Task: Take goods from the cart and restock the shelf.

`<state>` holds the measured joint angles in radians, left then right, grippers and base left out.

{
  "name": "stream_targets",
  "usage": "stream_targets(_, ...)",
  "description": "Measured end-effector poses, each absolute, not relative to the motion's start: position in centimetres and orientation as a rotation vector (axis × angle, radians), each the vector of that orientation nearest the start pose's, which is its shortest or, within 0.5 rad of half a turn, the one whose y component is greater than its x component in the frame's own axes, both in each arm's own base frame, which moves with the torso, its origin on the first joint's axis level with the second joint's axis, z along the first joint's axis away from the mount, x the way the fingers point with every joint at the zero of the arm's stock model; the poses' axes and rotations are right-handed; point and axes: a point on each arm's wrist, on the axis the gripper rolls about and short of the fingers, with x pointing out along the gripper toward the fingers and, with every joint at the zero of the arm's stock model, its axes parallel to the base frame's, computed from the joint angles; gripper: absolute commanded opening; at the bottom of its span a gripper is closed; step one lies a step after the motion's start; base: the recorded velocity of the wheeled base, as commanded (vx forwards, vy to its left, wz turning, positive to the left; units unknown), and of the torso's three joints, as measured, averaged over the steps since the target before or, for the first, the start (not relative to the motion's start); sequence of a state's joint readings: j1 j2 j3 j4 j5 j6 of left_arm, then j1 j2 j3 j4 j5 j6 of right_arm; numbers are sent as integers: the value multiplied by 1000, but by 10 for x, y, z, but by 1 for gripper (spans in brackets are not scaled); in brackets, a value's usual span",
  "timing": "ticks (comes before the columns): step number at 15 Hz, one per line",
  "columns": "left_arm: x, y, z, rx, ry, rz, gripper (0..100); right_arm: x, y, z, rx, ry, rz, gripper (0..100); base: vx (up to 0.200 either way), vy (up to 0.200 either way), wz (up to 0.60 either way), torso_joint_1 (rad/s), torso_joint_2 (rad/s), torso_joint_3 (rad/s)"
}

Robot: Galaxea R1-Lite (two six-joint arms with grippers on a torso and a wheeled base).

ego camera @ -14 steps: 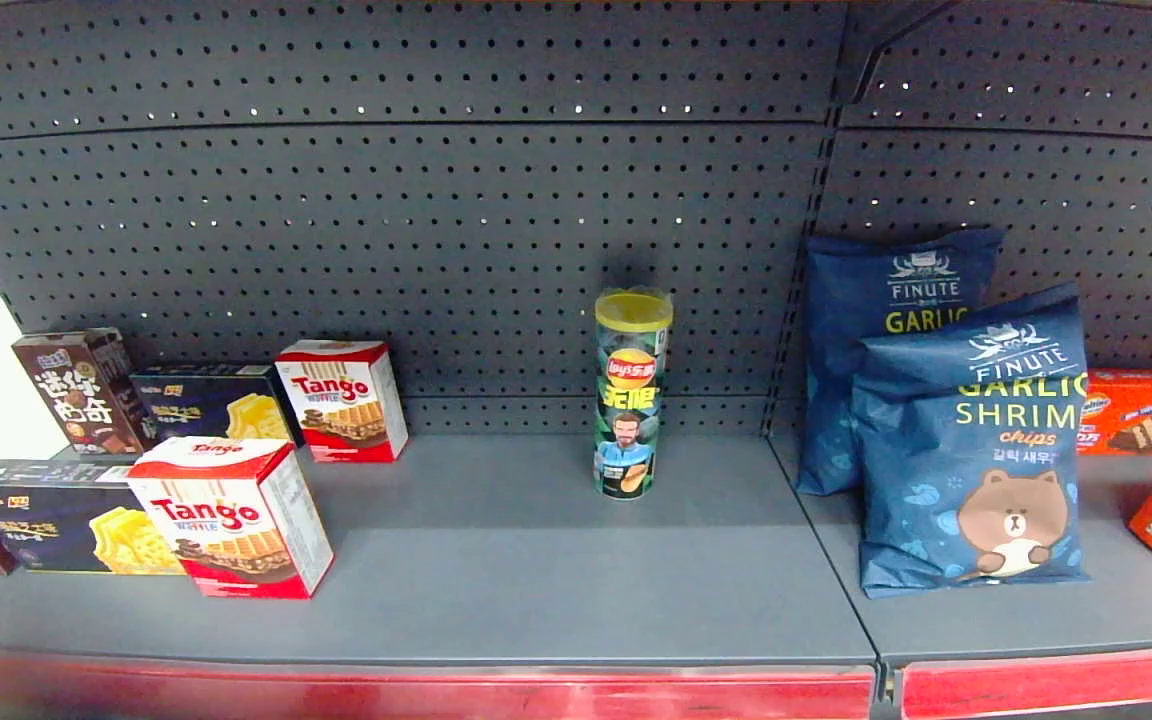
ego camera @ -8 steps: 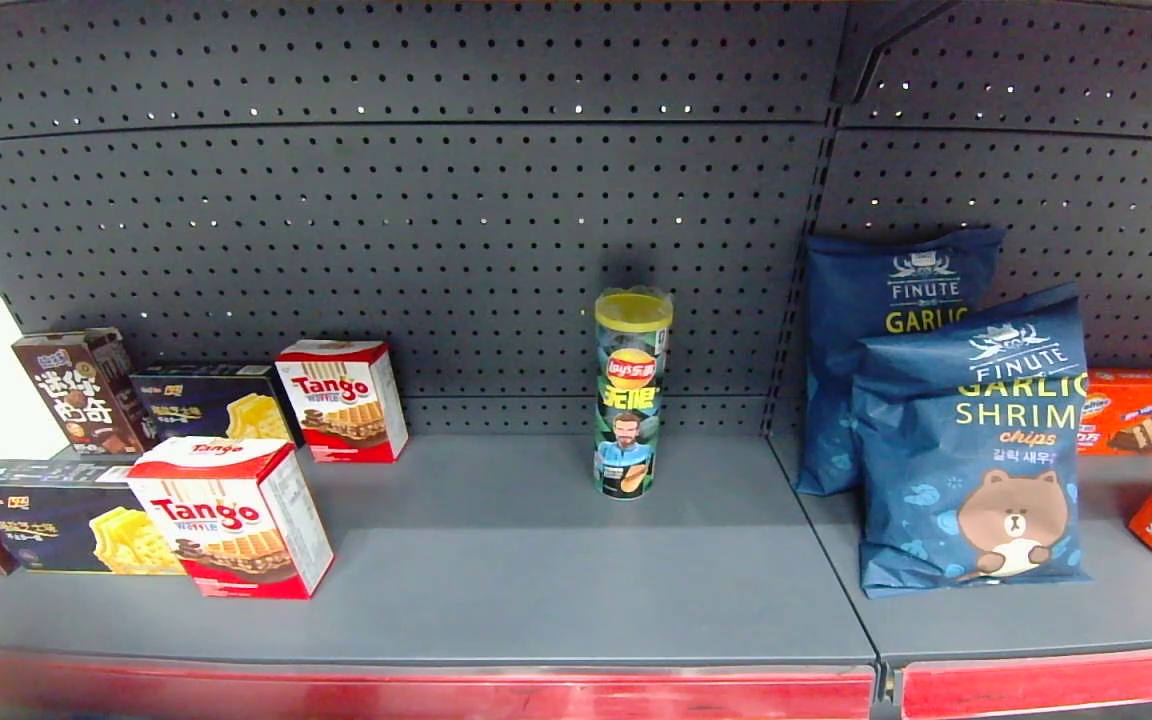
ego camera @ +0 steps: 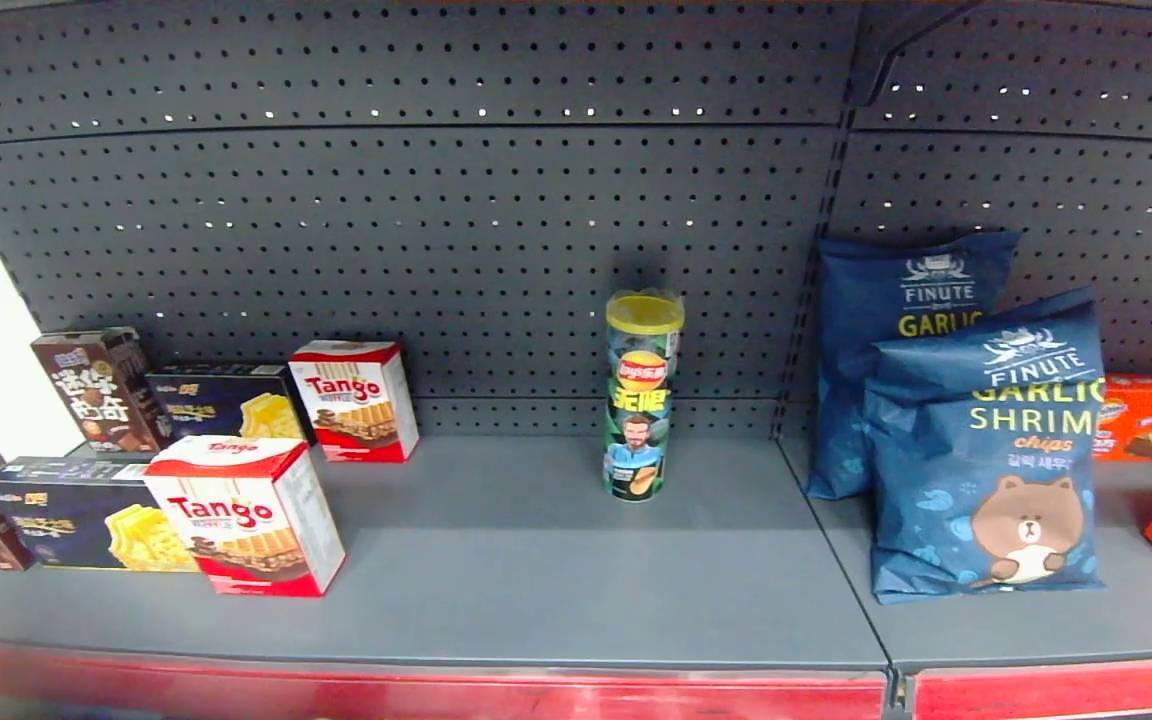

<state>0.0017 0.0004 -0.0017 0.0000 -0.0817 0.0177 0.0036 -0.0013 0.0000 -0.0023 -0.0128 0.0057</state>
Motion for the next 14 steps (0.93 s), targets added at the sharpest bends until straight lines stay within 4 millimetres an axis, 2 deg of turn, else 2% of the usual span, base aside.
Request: stream_targets(14,-23,-2,76,19,-2,-80,100,-23,0,76,6,-3,-10,100,0,0,600,4,2,1)
